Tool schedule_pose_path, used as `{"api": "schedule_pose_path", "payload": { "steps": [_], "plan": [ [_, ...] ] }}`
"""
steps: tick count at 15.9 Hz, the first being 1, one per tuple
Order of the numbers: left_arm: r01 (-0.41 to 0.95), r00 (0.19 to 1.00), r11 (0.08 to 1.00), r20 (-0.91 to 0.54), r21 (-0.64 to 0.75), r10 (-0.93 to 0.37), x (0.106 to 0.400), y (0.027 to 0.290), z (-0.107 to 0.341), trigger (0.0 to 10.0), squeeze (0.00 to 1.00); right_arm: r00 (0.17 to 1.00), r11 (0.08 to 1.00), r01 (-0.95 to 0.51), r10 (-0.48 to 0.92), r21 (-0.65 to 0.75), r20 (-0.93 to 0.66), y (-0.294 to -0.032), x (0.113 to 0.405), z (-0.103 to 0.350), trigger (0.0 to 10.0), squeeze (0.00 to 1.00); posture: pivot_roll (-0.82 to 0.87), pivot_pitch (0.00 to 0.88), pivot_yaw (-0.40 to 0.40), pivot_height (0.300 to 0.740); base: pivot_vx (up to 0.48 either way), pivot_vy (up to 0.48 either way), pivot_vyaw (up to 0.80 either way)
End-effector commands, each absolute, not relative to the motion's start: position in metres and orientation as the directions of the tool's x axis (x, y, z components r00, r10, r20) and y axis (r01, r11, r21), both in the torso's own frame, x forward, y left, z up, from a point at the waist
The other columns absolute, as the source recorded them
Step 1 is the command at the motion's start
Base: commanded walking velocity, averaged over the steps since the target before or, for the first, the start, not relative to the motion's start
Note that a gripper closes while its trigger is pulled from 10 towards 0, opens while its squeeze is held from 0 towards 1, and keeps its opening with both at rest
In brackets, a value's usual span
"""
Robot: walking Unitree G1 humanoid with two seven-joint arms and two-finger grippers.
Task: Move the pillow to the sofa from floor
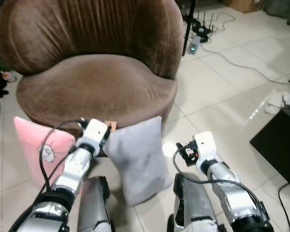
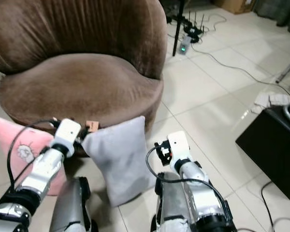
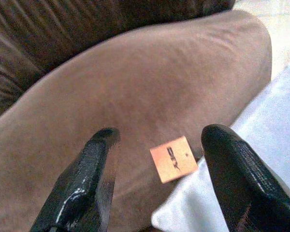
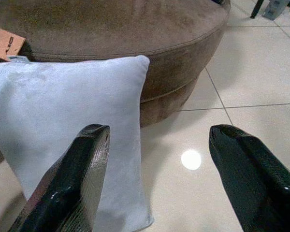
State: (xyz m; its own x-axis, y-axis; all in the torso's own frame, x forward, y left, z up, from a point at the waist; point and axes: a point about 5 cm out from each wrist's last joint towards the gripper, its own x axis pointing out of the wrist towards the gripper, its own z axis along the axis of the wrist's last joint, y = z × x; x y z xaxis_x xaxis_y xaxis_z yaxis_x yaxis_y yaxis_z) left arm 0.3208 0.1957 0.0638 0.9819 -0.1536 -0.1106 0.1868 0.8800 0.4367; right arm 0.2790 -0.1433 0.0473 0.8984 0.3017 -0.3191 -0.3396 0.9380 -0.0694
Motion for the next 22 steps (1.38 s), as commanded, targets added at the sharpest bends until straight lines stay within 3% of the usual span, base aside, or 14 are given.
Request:
{"api": "schedule_pose_path", "payload": {
  "steps": [1,4,8,11,14,22],
  "plan": [
    [0.161,0.986,0.879,-0.102,0.449,-0.129,0.322,0.202,0.066,10.0,0.00,0.895,0.935,-0.349,0.311,-0.067,-0.319,-0.142,0.277,0.049,10.0,0.00,-0.02,0.136,-0.034,0.505,0.000,0.000,0.00],
    [0.149,0.988,0.853,-0.117,0.500,-0.104,0.315,0.216,0.063,10.0,0.00,0.879,0.926,-0.377,0.345,-0.037,-0.330,-0.136,0.272,0.049,10.0,0.00,0.04,0.176,-0.071,0.505,0.000,0.000,0.00],
    [0.140,0.990,0.818,-0.088,0.558,-0.109,0.286,0.240,0.076,10.0,0.00,0.833,0.908,-0.409,0.413,0.091,-0.369,-0.114,0.265,0.031,10.0,0.00,0.31,0.277,-0.104,0.505,0.000,0.000,0.00],
    [0.111,0.992,0.807,-0.010,0.580,-0.128,0.283,0.230,0.112,10.0,0.00,0.839,0.899,-0.425,0.434,0.103,-0.328,-0.108,0.286,0.040,10.0,0.00,0.43,0.315,-0.077,0.505,0.000,0.000,0.00],
    [0.078,0.992,0.855,0.043,0.513,-0.117,0.286,0.218,0.117,10.0,0.00,0.847,0.895,-0.437,0.443,0.090,-0.292,-0.106,0.292,0.051,10.0,0.00,0.27,0.296,-0.107,0.505,0.000,0.000,0.00],
    [0.187,0.982,0.922,-0.094,0.339,-0.165,0.318,0.232,0.097,10.0,0.00,0.854,0.871,-0.490,0.468,-0.044,-0.228,-0.115,0.276,0.086,10.0,0.00,0.07,0.330,-0.122,0.505,0.000,0.000,0.00]
  ]
}}
